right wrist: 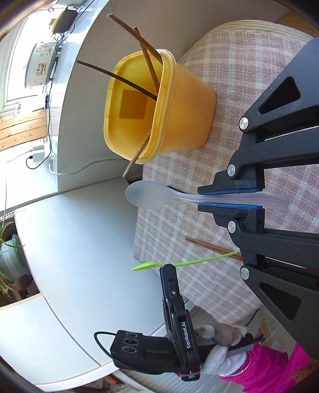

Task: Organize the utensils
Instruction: 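Lift both spoons upright and carry them over the yellow container, then lower both spoons into the yellow container and open both grippers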

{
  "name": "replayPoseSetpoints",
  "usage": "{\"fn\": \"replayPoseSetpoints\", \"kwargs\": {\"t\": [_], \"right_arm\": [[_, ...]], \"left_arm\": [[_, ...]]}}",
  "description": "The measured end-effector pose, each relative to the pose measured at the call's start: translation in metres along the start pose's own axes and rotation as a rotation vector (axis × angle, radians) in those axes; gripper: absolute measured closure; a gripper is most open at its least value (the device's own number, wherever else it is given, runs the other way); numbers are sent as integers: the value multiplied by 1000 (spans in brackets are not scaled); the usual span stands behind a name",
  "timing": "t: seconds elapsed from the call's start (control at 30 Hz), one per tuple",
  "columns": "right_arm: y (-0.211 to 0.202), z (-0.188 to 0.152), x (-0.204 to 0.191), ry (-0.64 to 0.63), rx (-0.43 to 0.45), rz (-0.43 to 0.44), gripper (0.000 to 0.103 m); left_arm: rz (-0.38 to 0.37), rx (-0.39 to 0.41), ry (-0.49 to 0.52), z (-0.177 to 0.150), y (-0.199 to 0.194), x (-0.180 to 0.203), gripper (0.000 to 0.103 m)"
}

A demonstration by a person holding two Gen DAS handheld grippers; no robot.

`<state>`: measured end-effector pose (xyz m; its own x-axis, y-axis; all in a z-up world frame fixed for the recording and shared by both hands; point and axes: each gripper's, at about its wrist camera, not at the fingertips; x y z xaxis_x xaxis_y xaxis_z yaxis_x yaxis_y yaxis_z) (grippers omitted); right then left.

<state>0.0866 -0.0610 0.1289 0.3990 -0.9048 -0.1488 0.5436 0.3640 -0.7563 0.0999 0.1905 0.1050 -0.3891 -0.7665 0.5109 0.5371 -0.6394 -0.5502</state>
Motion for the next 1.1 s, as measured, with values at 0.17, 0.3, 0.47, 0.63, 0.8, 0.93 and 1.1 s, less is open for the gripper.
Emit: {"fn": "replayPoseSetpoints", "kwargs": {"t": [0.17,0.3,0.47,0.63,0.8,0.93,1.1], "right_arm": [[-9,11,13,32,58,-23,98],[-18,24,24,58,108,-52,98],[-20,36,36,89,171,-94,98],[-12,51,52,144,212,-106,98],[-6,65,56,143,243,-136,98],[2,73,58,134,261,-178,98],[14,78,66,160,270,-225,98]], "left_arm": [[-26,35,29,16,-1,12,98],[-46,58,47,32,1,21,98],[-68,79,74,54,9,34,98],[-86,95,92,79,20,43,98],[-102,121,100,100,25,49,98],[-99,132,122,113,27,54,98],[-100,152,131,127,31,57,98]]}}
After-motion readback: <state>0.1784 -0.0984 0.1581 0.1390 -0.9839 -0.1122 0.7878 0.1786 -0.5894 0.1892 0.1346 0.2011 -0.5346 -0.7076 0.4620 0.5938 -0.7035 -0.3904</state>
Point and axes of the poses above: each gripper's, at about its wrist camera, not at the fingertips, and y roughly the way its jaws point, x to its right, z to its top, and after that the axes turned 12 degrees about -z, right-handed
